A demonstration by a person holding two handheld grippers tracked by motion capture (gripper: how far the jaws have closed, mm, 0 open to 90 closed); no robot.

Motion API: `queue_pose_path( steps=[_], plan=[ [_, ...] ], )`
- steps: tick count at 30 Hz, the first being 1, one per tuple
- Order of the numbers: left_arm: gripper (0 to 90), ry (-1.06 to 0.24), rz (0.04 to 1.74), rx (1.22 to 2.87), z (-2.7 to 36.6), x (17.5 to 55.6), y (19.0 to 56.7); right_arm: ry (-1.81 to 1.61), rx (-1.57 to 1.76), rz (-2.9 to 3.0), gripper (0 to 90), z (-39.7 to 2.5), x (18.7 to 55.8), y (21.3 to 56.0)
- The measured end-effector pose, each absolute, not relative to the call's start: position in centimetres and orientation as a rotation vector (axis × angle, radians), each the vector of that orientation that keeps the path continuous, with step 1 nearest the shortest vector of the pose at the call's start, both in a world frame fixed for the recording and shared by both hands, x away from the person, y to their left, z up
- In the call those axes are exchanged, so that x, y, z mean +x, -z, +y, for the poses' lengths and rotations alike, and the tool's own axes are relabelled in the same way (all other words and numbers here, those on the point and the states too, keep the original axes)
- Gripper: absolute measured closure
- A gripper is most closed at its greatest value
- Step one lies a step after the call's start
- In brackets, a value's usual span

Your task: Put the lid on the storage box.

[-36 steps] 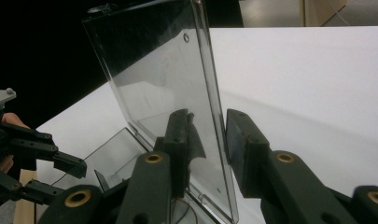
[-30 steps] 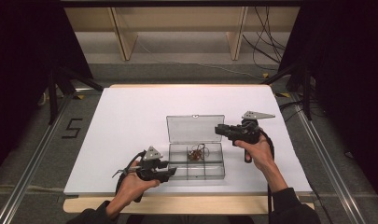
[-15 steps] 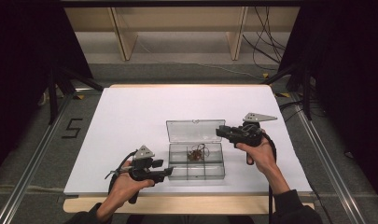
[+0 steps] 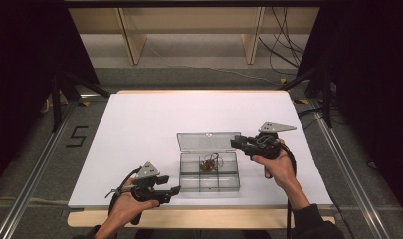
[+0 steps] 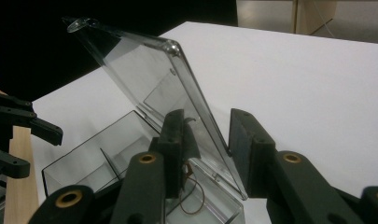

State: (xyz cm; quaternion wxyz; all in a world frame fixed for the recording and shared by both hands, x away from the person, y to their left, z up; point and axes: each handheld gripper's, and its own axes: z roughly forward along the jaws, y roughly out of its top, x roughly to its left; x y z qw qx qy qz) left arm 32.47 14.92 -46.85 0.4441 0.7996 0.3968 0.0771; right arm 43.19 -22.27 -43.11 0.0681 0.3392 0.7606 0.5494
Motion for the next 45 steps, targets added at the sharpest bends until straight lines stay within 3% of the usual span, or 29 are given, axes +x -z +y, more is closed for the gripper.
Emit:
queue_pose_path(
  steps=[45],
  plan=[
    [35.0, -0.241, 0.95, 2.016, 14.9, 29.9, 47.9, -1.611, 0.97, 2.273, 64.4, -22.4, 40.7, 42.0]
  ],
)
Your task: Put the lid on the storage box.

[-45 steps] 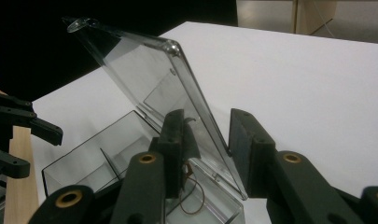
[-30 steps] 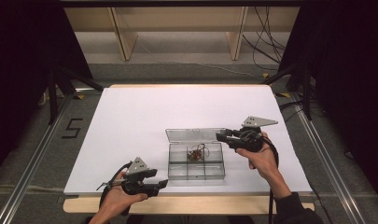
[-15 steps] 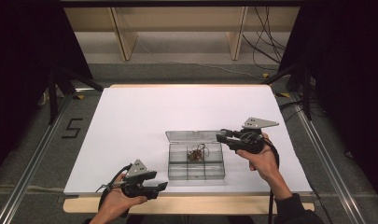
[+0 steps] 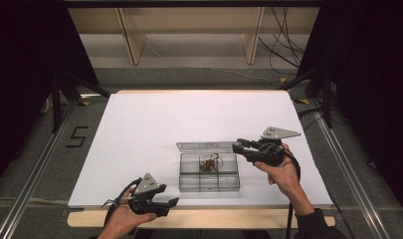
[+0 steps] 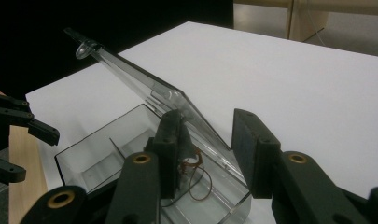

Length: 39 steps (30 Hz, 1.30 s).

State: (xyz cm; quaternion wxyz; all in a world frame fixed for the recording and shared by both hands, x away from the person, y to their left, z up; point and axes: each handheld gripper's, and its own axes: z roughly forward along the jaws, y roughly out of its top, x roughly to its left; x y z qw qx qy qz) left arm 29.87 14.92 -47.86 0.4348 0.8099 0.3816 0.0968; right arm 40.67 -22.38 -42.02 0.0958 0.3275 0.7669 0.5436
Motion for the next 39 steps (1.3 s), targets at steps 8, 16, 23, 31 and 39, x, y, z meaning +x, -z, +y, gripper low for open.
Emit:
queue_pose_path(
  steps=[8, 16, 23, 31, 39],
  plan=[
    [34.6, -0.257, 0.938, 2.047, 15.2, 29.7, 47.8, -1.612, 0.973, 2.274, 65.7, -22.7, 40.2, 42.0],
    [34.6, -0.256, 0.935, 2.043, 15.3, 29.4, 48.0, -1.598, 0.962, 2.278, 66.4, -22.7, 39.9, 42.0],
    [34.4, -0.26, 0.933, 2.042, 15.3, 29.1, 48.0, -1.608, 0.956, 2.283, 66.7, -22.8, 39.2, 41.8],
    [34.4, -0.264, 0.922, 2.046, 15.4, 29.0, 47.9, -1.589, 0.921, 2.276, 67.2, -22.8, 38.4, 41.8],
    [34.3, -0.276, 0.926, 2.046, 15.5, 29.0, 48.1, -1.583, 0.907, 2.269, 67.4, -22.8, 37.9, 42.0]
  ],
)
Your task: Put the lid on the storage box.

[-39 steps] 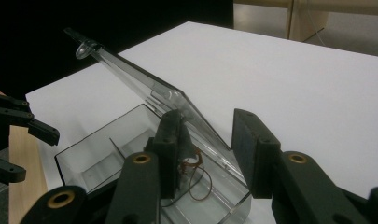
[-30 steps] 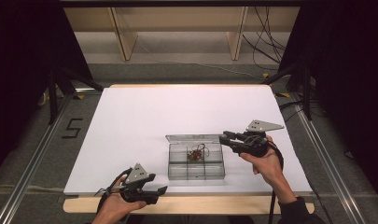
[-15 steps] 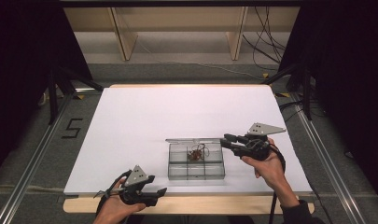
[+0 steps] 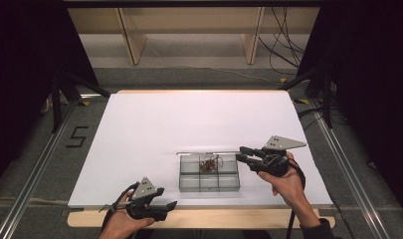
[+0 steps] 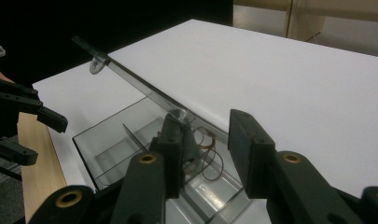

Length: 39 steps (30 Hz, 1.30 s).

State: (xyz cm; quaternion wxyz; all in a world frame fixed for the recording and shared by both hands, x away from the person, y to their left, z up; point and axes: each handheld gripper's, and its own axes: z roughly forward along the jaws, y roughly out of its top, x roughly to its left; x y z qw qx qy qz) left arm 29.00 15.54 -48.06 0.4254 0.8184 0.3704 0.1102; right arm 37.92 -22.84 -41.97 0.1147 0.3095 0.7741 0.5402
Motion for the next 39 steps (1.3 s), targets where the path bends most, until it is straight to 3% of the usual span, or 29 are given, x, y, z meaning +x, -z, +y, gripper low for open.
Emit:
queue_pose_path(
  steps=[28, 39],
  plan=[
    [32.7, -0.27, 0.949, 2.021, 15.6, 28.8, 48.0, -1.573, 1.005, 2.256, 69.7, -22.8, 36.1, 43.0],
    [32.2, -0.275, 0.936, 2.028, 15.6, 28.6, 48.0, -1.556, 1.098, 2.28, 74.9, -23.3, 35.9, 43.9]
  ],
)
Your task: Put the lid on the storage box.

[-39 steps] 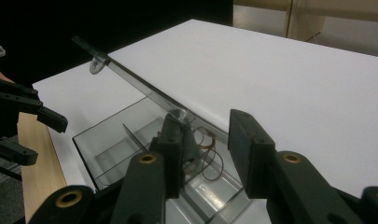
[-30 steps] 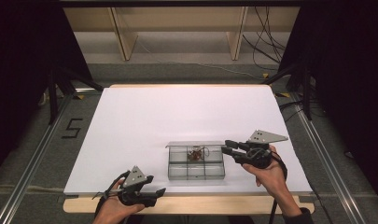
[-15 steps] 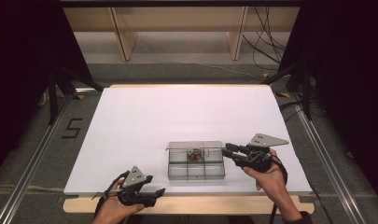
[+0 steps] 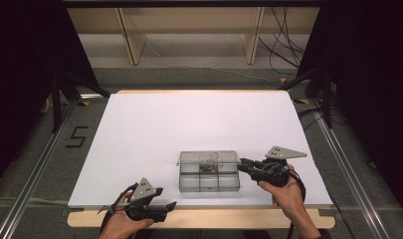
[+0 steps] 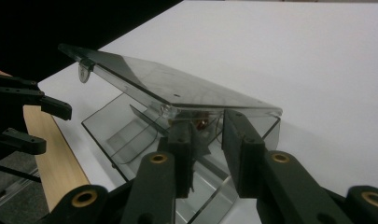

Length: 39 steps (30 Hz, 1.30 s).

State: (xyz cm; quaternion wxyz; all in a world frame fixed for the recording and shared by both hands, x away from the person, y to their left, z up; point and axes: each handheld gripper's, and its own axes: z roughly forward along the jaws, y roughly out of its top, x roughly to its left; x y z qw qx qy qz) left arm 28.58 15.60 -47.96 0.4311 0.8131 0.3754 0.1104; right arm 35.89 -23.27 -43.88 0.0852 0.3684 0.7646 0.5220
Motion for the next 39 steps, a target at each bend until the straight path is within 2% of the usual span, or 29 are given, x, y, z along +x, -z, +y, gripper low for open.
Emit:
queue_pose_path(
  steps=[11, 20, 39],
  plan=[
    [32.3, -0.265, 0.937, 2.03, 15.4, 28.4, 48.0, -1.67, 1.298, 2.329, 82.5, -23.4, 35.5, 45.2],
    [32.4, -0.274, 0.933, 2.03, 15.5, 28.5, 48.0, -1.634, 1.167, 2.345, 83.4, -23.2, 35.1, 45.4],
    [32.7, -0.286, 0.922, 2.04, 15.7, 28.7, 48.1, -1.574, 1.136, 2.382, 83.8, -23.4, 34.0, 46.0]
  ],
)
